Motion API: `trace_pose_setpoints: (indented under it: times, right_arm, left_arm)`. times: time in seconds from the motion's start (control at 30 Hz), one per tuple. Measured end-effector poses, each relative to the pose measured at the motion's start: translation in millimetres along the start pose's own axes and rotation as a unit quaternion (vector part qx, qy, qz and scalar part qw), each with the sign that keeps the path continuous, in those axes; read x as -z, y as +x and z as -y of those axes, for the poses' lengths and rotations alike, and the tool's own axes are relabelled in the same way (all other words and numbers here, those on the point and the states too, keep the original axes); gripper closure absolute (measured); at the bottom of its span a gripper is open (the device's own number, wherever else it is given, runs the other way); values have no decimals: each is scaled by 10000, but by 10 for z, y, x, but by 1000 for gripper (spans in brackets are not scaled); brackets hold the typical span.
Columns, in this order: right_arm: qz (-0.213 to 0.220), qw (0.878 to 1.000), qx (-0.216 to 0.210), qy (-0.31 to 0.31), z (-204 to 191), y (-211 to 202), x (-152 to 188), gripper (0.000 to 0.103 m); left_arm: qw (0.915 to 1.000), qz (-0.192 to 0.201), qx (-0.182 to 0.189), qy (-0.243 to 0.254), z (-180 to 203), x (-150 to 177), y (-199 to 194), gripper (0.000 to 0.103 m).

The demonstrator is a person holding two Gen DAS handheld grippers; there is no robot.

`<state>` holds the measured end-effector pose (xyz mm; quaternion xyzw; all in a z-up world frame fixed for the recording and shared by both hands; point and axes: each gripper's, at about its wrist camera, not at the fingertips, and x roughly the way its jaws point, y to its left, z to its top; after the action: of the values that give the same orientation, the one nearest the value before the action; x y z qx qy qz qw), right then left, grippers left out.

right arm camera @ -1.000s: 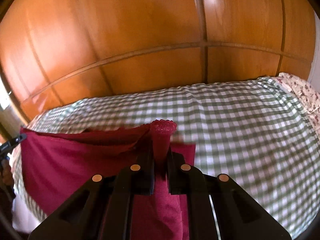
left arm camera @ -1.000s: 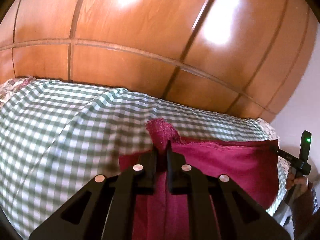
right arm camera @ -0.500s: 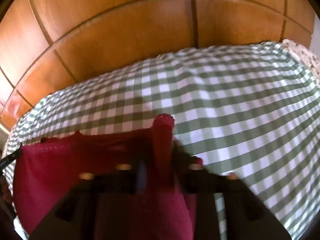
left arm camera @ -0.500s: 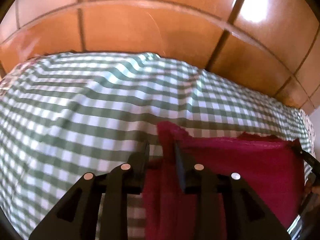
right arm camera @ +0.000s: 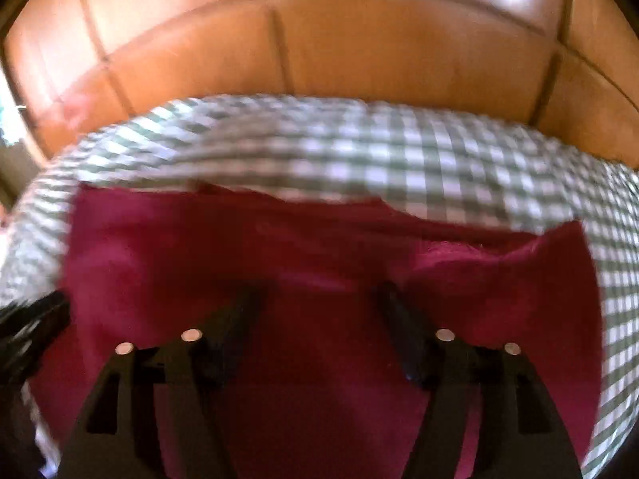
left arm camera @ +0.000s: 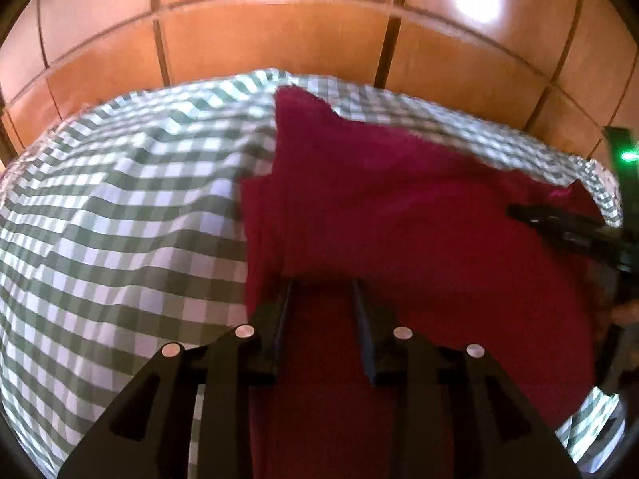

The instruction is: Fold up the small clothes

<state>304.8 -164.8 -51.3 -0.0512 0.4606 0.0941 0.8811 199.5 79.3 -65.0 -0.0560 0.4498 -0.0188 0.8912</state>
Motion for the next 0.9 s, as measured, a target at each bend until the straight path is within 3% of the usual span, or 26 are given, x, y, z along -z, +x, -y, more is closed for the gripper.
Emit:
trace_pose_setpoints:
  times: [0.03,0.1,0.27,0.53,0.63,0.73,0.77,0.9]
  right_arm:
    - [90,9999,-4,70,6,16,6,34]
    - [123,9999,42,72,-9,-39,12,34]
    - [412,9990,18,154,32,-415,180,24]
    - [594,9972,-158,437,207,-907,854,24]
    - [641,9967,-119,478,222,-964,1024,23]
    - [683,9966,-60,461,214,-931,1100,22]
    - [685,9965,-51,481,214,-916,1105,21]
    - [746,9964,-49,387,246,-872,1161,20]
  left_arm:
    - [9999,10,85,-86,-30,3,-71,75]
    - [9991,101,294,-286,-106,22,-196,62]
    - [9968,460,553,-346,-305,169,-577,48]
    - [9904,123,1315,-412,-668,777,-785,49]
    - [9872,-61,1521,-476,-686,921,-737,61]
    - [9869,-158,1499,-577,-638,920,-603,74]
    - [9873,-186,1470,-570,-626,918,-571,84]
    - [9905,-350,1231,-500,-559,1034,-503,87]
